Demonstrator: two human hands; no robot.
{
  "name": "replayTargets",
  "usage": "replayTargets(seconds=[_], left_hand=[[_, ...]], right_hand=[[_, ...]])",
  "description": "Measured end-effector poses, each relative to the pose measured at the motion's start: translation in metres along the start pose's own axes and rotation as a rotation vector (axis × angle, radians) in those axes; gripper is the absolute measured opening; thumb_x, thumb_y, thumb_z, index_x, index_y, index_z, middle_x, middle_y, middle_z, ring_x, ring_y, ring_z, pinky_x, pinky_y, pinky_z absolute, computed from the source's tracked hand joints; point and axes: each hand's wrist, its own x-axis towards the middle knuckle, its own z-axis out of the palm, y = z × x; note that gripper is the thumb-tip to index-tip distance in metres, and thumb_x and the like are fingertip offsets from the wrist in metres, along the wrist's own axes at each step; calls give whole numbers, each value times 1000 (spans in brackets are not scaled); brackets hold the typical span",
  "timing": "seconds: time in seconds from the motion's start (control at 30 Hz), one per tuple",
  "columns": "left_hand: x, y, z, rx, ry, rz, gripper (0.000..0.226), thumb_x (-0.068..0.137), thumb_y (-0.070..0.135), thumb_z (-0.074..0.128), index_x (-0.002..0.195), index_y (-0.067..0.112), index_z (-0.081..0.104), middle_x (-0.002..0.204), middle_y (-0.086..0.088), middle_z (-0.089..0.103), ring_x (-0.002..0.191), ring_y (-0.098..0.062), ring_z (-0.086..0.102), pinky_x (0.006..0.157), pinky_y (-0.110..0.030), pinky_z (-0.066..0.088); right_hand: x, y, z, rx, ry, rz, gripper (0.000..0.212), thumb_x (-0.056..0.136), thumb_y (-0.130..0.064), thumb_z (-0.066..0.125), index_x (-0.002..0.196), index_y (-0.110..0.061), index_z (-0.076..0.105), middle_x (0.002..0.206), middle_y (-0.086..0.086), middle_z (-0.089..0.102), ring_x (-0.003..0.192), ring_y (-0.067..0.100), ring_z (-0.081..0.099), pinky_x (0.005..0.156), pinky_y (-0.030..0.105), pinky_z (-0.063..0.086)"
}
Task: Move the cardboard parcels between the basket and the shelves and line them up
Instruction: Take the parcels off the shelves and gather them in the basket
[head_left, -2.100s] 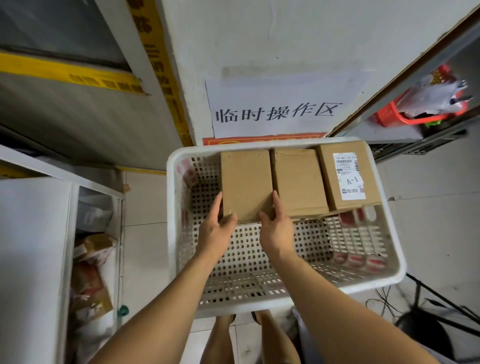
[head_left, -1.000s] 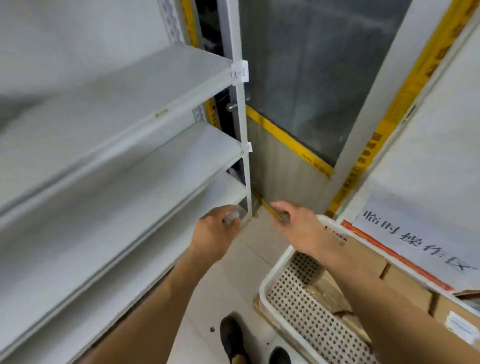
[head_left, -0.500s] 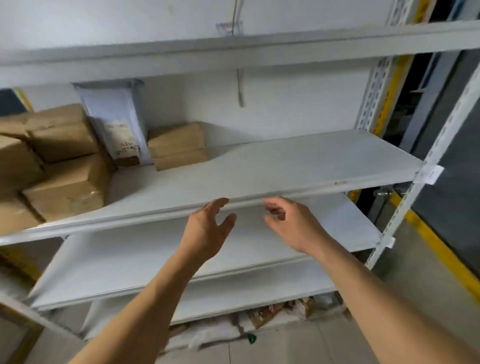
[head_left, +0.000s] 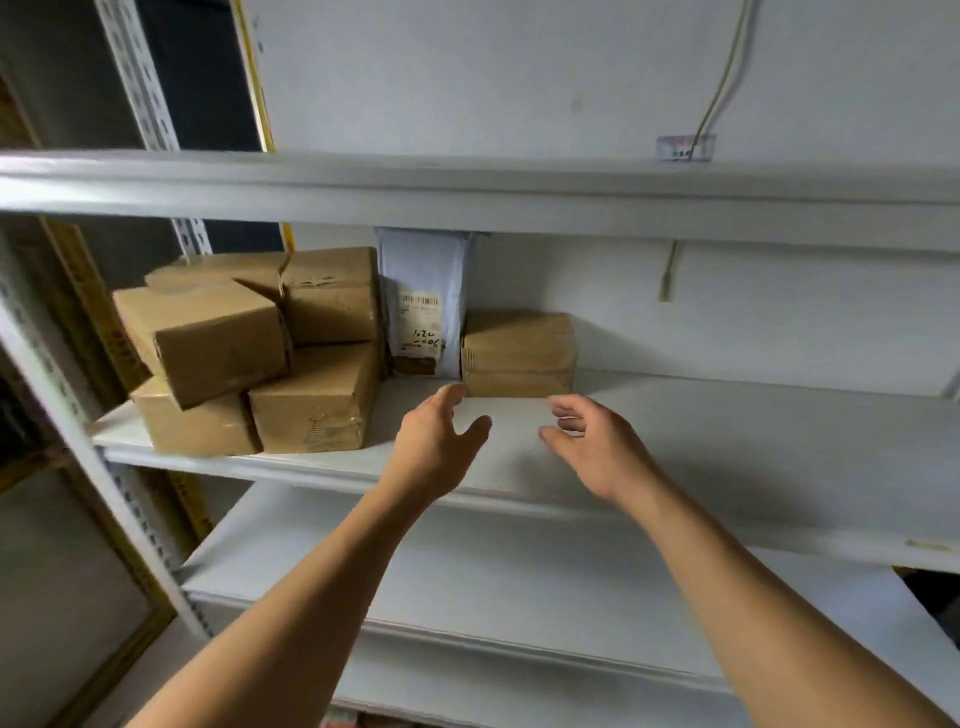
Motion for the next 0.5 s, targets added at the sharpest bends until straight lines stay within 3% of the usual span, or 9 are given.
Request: replayTargets(seconds=[0.13, 0.37, 0.5], left_hand=[[38, 3, 11, -20, 22, -33, 57, 97, 40, 70, 145, 16, 54, 139, -7, 65, 124, -26, 62, 101, -35, 50], [104, 2, 45, -65, 26, -151, 54, 95, 34, 70, 142, 11, 52, 136, -11, 62, 123, -31, 58, 89, -27, 39], [133, -7, 69, -136, 30, -271, 45, 90, 40, 70, 126, 18, 54, 125, -9, 66, 109, -30, 64, 89, -38, 53]], right_hand=[[40, 11, -6, -17, 18, -5, 58, 99, -35, 71, 152, -22, 53, 148, 2, 59, 135, 16, 57, 106, 28, 44], [121, 52, -11, 41, 52, 88, 88, 95, -47, 72, 165, -20, 26, 169, 5, 35, 153, 22, 37, 123, 41, 36], [158, 72, -6, 180, 13, 207, 104, 93, -50, 75, 168, -20, 10, 173, 7, 24, 157, 24, 31, 126, 44, 31]])
